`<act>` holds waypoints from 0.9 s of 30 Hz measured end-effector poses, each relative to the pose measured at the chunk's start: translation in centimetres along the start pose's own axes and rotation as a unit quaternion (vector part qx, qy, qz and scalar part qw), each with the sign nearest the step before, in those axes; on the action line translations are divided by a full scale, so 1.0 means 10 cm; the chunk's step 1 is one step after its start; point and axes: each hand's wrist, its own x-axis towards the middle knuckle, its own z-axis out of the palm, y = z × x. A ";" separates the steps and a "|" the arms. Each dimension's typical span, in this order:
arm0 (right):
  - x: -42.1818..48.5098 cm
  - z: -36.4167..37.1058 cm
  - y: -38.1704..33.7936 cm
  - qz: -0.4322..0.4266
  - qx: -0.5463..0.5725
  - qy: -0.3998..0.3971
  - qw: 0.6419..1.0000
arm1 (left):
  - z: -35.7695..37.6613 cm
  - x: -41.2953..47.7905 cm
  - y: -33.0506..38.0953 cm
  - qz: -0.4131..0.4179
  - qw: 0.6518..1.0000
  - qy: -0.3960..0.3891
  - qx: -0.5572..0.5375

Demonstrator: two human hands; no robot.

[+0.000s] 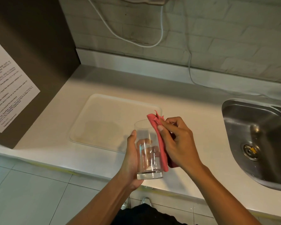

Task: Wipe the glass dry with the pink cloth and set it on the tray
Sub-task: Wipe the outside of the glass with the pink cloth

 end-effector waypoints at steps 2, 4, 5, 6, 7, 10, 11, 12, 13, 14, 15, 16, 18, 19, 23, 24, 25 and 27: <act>-0.02 0.01 -0.02 -0.001 0.009 0.011 1.000 | 0.00 0.00 0.02 -0.002 1.000 0.010 0.008; -0.05 0.04 -0.03 -0.011 0.012 0.026 1.000 | 0.00 0.00 0.04 -0.008 1.000 0.003 0.017; -0.06 0.05 -0.03 -0.016 0.008 0.032 0.999 | 0.00 0.00 0.05 -0.013 1.000 0.003 0.021; -0.07 0.06 -0.03 -0.020 0.001 0.037 0.999 | 0.00 0.01 0.05 -0.018 0.999 0.010 0.030; -0.08 0.07 -0.03 -0.020 -0.005 0.040 0.999 | -0.01 0.01 0.06 -0.019 0.998 0.021 0.047; -0.09 0.08 -0.02 -0.011 -0.022 0.042 0.999 | 0.01 0.04 0.09 0.005 0.988 0.063 0.140; -0.09 0.08 -0.01 -0.008 -0.030 0.043 0.999 | 0.02 0.05 0.10 0.017 0.980 0.083 0.177; -0.09 0.08 -0.01 -0.005 -0.041 0.043 0.998 | 0.02 0.06 0.11 0.029 0.973 0.100 0.207; -0.09 0.08 0.00 -0.001 -0.053 0.042 0.998 | 0.03 0.07 0.11 0.041 0.966 0.113 0.228; -0.08 0.08 0.00 0.002 -0.065 0.040 0.997 | 0.04 0.07 0.11 0.051 0.962 0.120 0.240; -0.08 0.08 0.00 0.006 -0.075 0.038 0.996 | 0.05 0.06 0.10 0.059 0.961 0.120 0.243; -0.07 0.09 -0.01 0.007 -0.083 0.035 0.996 | 0.06 0.05 0.09 0.061 0.961 0.116 0.243; -0.07 0.13 -0.06 -0.007 -0.097 0.032 0.995 | 0.08 0.03 0.03 0.061 0.961 0.104 0.248; -0.08 0.17 -0.10 -0.021 -0.105 0.029 0.994 | 0.09 0.03 0.00 0.065 0.960 0.101 0.253; -0.20 0.24 -0.16 -0.078 -0.127 0.011 0.989 | 0.12 0.01 0.08 0.075 0.964 0.104 0.232; -0.26 0.24 -0.14 -0.087 -0.117 0.004 0.989 | 0.11 0.02 0.13 0.077 0.968 0.105 0.215; -0.33 0.22 -0.11 -0.098 -0.102 -0.005 0.990 | 0.10 0.03 0.17 0.079 0.971 0.106 0.199; -0.44 0.18 -0.05 -0.105 -0.065 -0.018 0.992 | 0.06 0.06 0.21 0.077 0.974 0.102 0.189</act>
